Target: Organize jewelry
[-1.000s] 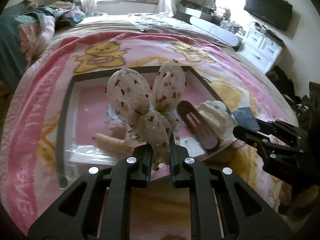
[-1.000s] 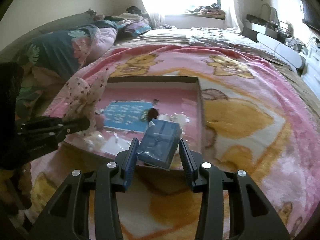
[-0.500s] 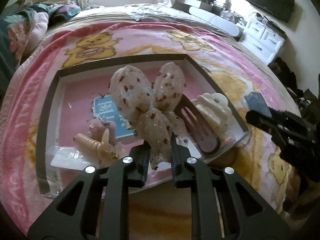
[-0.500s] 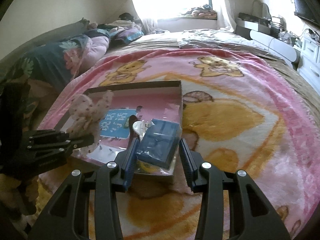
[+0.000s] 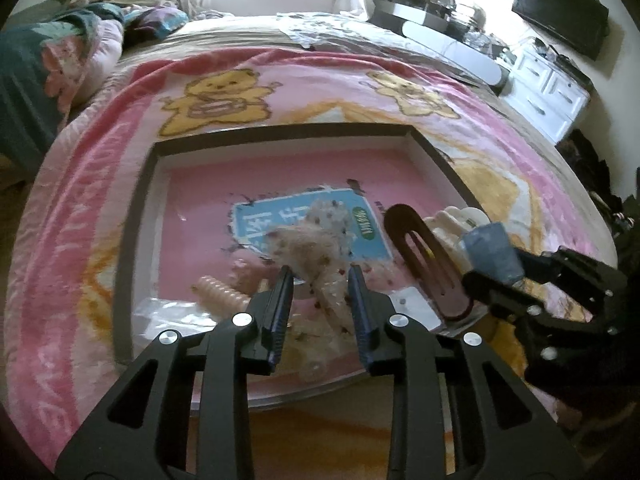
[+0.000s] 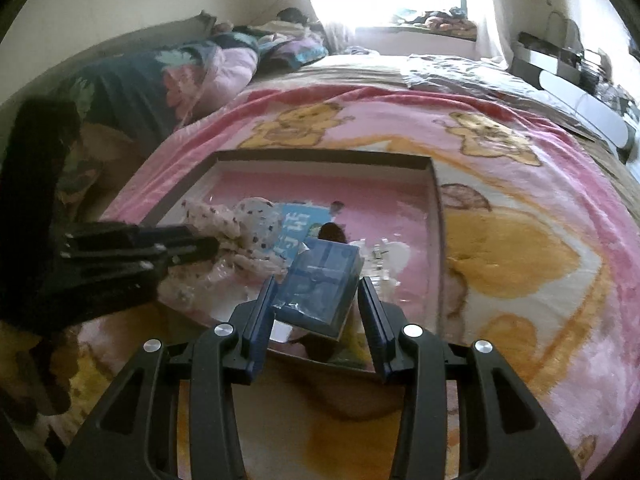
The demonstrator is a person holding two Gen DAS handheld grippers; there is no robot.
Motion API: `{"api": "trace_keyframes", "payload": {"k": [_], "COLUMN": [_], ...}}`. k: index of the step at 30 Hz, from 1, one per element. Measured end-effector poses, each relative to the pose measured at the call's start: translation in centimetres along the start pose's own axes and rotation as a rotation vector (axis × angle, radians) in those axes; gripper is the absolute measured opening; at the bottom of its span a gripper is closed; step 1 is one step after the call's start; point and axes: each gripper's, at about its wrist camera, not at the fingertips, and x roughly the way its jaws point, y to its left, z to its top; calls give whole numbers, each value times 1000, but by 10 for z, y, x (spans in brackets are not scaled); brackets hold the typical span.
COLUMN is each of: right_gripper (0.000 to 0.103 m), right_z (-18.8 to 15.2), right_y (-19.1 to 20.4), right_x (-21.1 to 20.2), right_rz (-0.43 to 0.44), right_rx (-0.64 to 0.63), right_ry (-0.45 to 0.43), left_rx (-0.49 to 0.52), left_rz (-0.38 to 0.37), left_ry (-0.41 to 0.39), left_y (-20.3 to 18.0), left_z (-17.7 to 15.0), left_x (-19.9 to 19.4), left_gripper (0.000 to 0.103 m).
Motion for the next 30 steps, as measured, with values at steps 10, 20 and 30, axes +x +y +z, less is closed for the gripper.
{"api": "trace_keyframes", "payload": {"k": [10,20,30], "right_gripper": [42,72,92], "right_z": [5,0,-4], "right_y": [20,20,17], "right_x": [24,-13,-63], "right_rz": [5,-5,-41], "right_rx": [-25,7,38], "right_ry": [47,-16,-85], "left_rx": [-20,-22,-20], "left_rz": [21,25,24], "left_ry": [-39,-64,-101], "left_y": [15,15,4], "left_z": [-2,-7,-12], "left_x": [-28,-50,-78], "left_gripper": [23,28,42]}}
